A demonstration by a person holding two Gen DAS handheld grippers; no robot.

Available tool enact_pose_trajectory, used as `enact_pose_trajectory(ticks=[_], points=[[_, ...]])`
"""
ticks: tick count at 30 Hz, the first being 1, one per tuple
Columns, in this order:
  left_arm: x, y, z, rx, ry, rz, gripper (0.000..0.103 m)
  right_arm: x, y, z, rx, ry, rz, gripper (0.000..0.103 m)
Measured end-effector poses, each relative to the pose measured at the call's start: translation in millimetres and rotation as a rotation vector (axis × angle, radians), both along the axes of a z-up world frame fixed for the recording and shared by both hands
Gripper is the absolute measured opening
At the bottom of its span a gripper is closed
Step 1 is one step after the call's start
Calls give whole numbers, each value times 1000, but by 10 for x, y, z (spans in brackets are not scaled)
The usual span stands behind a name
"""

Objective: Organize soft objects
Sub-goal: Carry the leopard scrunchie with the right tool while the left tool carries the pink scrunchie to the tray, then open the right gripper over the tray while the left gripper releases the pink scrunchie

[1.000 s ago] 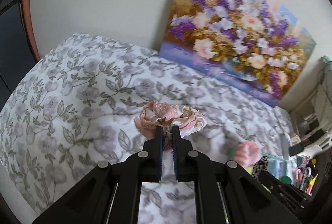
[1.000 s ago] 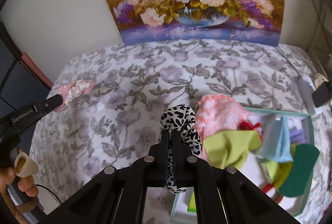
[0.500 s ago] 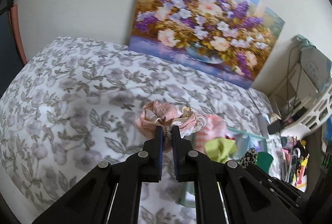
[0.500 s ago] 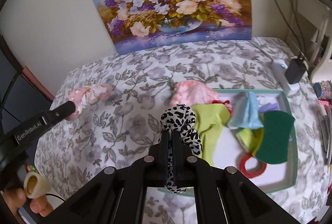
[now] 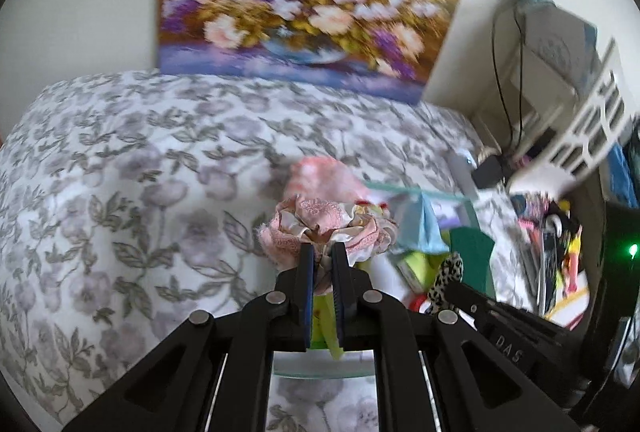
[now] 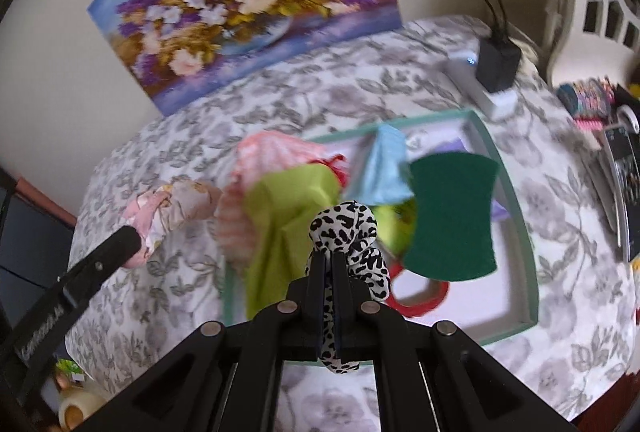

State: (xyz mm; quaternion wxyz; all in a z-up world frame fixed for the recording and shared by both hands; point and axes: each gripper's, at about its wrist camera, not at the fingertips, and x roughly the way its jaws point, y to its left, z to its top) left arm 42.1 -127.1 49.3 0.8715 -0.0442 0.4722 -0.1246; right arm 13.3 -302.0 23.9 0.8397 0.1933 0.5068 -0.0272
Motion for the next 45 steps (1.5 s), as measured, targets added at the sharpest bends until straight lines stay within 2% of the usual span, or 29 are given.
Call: enact_pose_trajectory(ticks=[10,22,36,38,40,43,45], points=[[126,-175,-556,-38,181,-33,8,22,-169,-270,21,85,-20,4],[222,-274,-901,27,270,-35,9,123,-122,-595,22,177,12,4],[210,-222,-756,23,269,-31,12,133,-76,-592,-9,189,21,7],[185,-185,-688,16,266,-27,15,127,-74,-554,-15,179,23,7],[147,-146,-599,19,240,-19,24,122,-66,-512,-19,168,26,7],[102,-78,-487,27,199,-6,28,116,-41,-459,-30,153,35,8],[85,-14,-443,4,193,3,31,118,-30,-440,-33,149,39,8]])
